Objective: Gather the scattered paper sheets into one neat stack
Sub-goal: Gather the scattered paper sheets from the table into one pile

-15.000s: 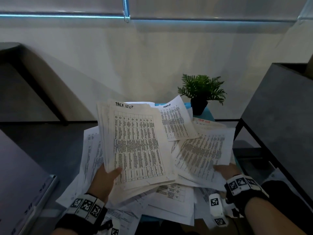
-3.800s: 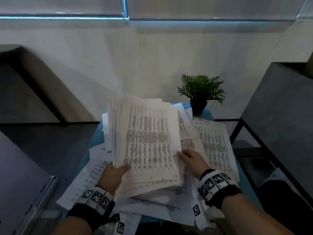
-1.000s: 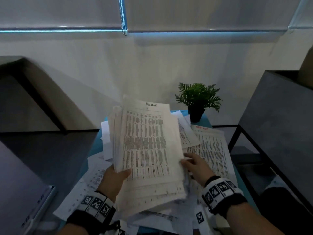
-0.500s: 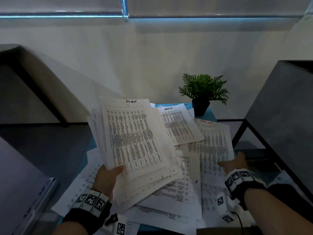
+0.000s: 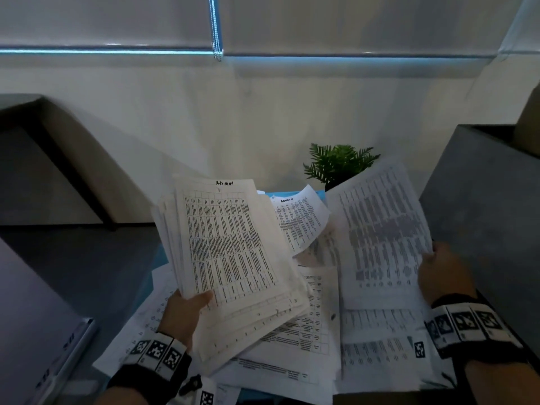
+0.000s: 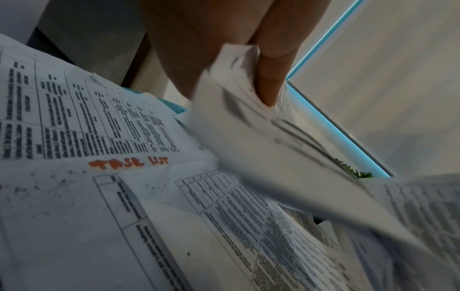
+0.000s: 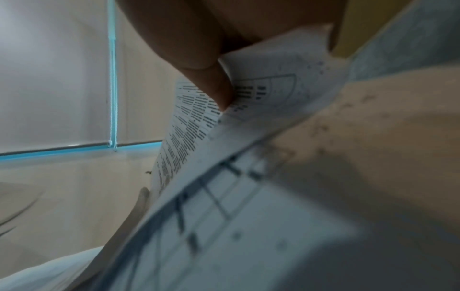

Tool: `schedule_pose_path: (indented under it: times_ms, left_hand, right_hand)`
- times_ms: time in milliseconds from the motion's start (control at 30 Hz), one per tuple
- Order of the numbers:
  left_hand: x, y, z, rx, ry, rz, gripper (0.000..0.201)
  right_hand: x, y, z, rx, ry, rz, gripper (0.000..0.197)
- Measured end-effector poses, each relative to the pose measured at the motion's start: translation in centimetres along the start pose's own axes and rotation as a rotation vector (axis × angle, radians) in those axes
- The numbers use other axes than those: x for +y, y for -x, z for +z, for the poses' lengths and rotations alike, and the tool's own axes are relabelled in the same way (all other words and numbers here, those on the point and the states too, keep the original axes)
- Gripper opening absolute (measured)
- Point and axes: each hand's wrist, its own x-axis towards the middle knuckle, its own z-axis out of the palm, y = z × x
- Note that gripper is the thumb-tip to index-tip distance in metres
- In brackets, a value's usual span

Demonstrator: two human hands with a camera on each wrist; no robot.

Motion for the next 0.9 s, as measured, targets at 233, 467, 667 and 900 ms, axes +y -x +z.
schedule_pose_path:
  times_ms: [233, 467, 667, 900]
  left_hand:
    - [1.5, 1.3, -0.5, -0.024, 0.000, 0.002, 0.036]
    - [2.4, 2.4, 0.3, -0.189, 0.013, -0.072, 0.042]
    - [2.7, 2.8, 1.3, -0.329, -0.057, -0.101, 0.030]
    - [3.4, 3.5, 1.4, -0.325, -0.052, 0.005, 0.048]
  right_hand:
    - [-4.9, 0.7, -6.6, 0.223, -0.346, 0.077, 0.020]
    - [-9.0, 1.5, -4.1, -0.054, -0.547, 0.007, 0.016]
    - [-11.1, 5.8, 3.5, -0.460, -0.513, -0.023, 0.023]
    - [-11.0, 6.8, 4.6, -0.611, -0.577, 0.031, 0.032]
